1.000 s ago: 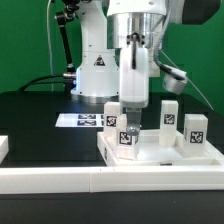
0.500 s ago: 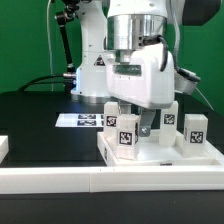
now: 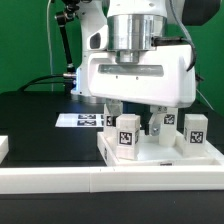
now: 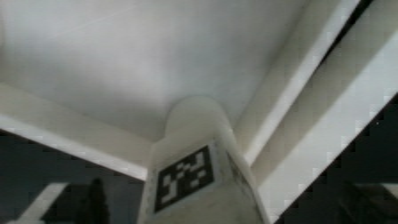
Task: Assemble square table
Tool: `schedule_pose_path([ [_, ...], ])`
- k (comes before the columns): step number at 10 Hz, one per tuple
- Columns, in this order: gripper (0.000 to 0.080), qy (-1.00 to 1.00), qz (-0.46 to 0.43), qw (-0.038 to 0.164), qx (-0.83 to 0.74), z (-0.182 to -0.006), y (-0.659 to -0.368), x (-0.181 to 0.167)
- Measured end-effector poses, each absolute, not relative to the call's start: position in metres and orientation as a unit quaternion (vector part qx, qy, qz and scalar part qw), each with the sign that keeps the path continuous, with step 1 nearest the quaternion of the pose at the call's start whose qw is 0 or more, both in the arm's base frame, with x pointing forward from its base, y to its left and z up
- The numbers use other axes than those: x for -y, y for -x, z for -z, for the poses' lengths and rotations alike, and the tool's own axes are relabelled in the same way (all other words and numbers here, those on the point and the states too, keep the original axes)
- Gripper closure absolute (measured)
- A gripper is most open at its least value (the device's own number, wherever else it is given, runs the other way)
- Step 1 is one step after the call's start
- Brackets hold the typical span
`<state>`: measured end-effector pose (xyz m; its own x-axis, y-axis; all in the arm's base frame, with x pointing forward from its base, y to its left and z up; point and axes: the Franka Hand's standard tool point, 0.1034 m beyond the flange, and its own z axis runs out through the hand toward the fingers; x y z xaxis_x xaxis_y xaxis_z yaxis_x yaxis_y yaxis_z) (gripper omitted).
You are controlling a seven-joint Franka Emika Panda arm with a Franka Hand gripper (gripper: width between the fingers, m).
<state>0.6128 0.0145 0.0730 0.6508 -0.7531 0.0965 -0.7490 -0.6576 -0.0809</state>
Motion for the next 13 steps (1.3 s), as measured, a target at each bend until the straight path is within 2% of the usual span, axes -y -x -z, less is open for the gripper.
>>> schedule_pose_path([
  [3, 0.015, 0.949, 0.065, 0.002, -0.309, -0.0755, -0.6156, -0.018],
  [10, 0.015, 0.987, 0.066, -0.015, -0.147, -0.0767, -0.6169, -0.0109],
  [12, 0.0407, 0.987, 0.065, -0.015, -0.148, -0.0759, -0.6165, -0.0106],
  [13, 0.0407, 0.987, 0.065, -0.015, -0.148, -0.076, -0.6165, -0.0099],
])
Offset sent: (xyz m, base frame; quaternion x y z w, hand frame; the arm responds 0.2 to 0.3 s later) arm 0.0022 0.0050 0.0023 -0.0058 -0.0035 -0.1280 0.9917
